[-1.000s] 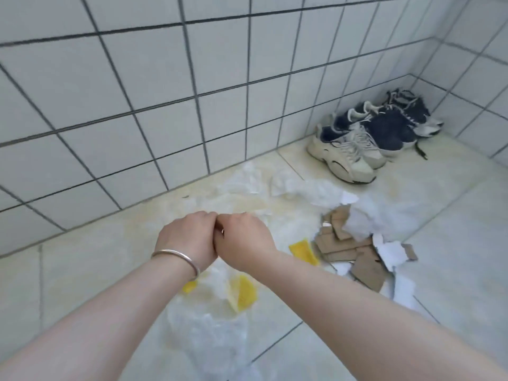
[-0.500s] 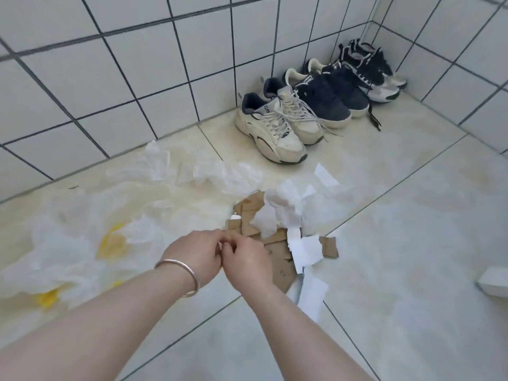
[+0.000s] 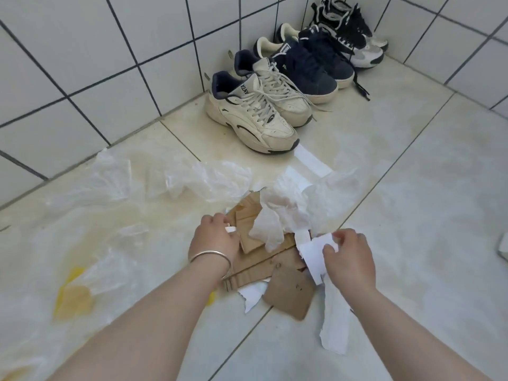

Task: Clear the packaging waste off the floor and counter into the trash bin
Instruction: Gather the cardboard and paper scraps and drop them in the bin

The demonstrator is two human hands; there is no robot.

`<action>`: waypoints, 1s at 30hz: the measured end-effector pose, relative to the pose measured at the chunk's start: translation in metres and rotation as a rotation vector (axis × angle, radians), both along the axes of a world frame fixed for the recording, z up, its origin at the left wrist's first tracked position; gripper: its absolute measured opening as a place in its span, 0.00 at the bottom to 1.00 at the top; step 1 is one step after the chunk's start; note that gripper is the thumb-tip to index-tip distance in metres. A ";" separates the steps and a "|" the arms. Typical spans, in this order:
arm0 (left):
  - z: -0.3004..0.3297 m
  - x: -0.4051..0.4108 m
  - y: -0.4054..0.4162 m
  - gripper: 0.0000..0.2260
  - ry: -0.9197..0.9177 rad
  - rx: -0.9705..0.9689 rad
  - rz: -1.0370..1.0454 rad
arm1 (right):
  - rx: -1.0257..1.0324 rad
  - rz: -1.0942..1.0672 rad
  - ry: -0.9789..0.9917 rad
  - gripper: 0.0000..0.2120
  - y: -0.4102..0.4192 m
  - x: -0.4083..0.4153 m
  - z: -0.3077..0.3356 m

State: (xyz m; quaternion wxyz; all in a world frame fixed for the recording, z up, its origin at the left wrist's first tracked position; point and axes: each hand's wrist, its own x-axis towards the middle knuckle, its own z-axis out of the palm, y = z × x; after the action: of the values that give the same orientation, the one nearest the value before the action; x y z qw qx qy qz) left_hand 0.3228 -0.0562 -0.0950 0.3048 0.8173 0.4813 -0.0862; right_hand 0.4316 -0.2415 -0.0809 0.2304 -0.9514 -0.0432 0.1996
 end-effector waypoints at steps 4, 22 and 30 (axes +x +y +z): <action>-0.016 0.022 0.016 0.22 -0.118 0.020 -0.084 | -0.097 -0.124 0.123 0.25 0.010 0.009 -0.013; -0.020 -0.019 0.020 0.11 -0.069 -0.248 -0.038 | 0.357 -0.509 0.455 0.26 0.042 -0.043 -0.024; 0.012 -0.039 0.020 0.09 -0.178 -0.243 0.164 | 0.539 -0.626 0.439 0.21 0.038 -0.056 0.002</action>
State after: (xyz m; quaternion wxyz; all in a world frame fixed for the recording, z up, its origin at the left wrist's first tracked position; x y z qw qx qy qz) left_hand 0.2836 -0.0360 -0.0833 0.4487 0.7368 0.5037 -0.0460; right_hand 0.3758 -0.2037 -0.0785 0.5223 -0.7600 0.2455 0.2988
